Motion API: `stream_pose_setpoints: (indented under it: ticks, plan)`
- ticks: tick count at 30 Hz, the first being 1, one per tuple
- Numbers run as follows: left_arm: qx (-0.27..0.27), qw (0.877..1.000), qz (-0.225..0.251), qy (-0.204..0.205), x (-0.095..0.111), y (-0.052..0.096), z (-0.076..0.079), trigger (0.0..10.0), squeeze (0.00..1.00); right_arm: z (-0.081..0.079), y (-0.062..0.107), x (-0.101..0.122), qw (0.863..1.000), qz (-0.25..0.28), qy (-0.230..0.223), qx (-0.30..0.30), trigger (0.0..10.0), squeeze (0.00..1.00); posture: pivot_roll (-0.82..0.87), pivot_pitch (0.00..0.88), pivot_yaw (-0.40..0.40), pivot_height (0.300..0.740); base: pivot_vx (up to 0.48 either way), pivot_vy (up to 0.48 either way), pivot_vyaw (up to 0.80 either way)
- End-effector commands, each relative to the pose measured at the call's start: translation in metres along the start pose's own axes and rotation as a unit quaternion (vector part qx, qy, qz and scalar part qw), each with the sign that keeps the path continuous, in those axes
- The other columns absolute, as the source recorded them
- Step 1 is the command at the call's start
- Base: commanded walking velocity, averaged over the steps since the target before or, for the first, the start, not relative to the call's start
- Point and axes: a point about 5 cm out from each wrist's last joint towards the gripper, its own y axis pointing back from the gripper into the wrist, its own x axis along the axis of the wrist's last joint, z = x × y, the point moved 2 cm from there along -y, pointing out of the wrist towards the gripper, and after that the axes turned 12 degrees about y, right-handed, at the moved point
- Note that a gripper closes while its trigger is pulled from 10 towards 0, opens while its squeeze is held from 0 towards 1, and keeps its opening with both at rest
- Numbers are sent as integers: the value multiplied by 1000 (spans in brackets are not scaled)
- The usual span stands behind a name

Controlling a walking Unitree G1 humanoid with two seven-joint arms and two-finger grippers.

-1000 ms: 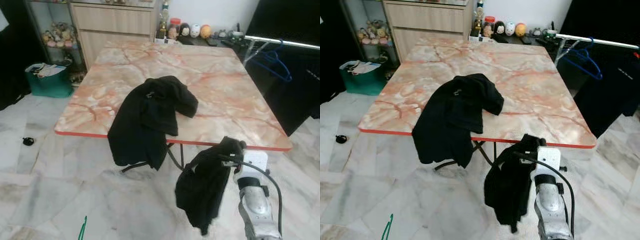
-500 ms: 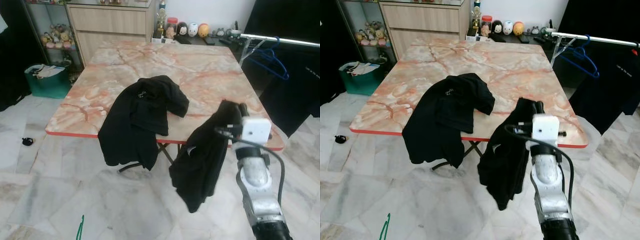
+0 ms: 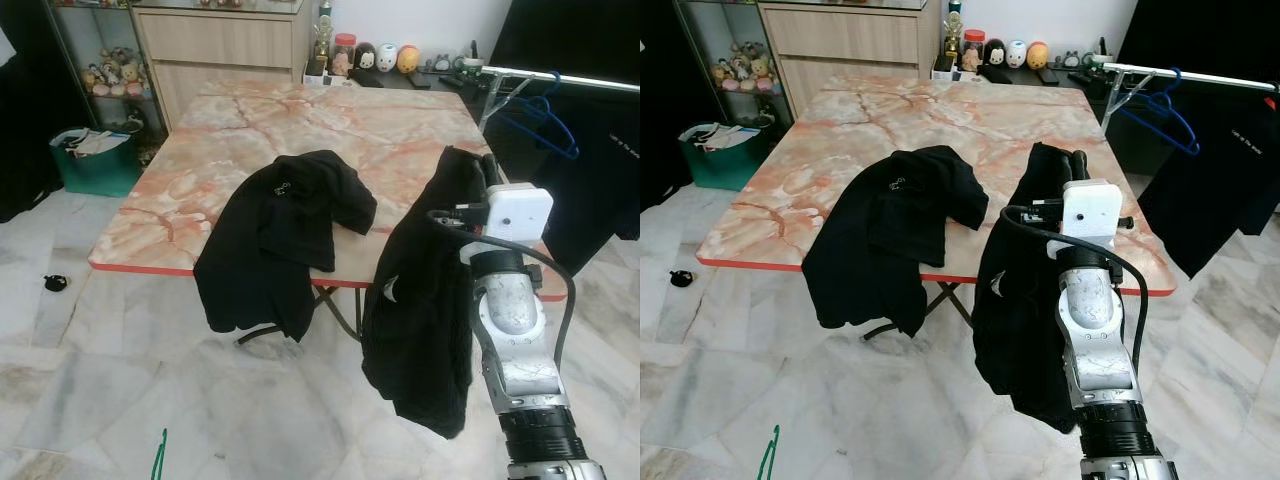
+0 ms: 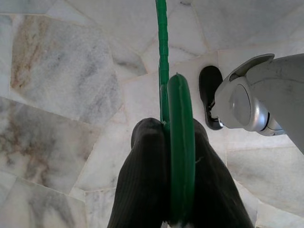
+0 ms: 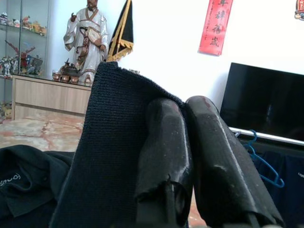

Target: Hang hanger

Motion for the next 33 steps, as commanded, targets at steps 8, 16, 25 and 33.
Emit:
stream_pose_setpoints:
  ticks: [8,16,25,33]
  plan:
    - [-5,1000,7,17,0,0,2,10000,0,9,14,5,1000,9,17,-10,10000,0,95,0,-59,740,131,0,0]
    - [-5,1000,8,17,-1,0,2,10000,0,20,27,15,999,11,27,-38,10000,0,84,0,-49,740,190,0,0]
    - [-10,1000,6,9,-1,0,3,10000,0,30,19,22,998,23,38,-46,10000,0,79,0,-50,740,164,0,0]
    - [-12,1000,6,8,-1,0,4,10000,0,29,7,38,997,46,35,-45,10000,0,89,0,-57,740,254,0,0]
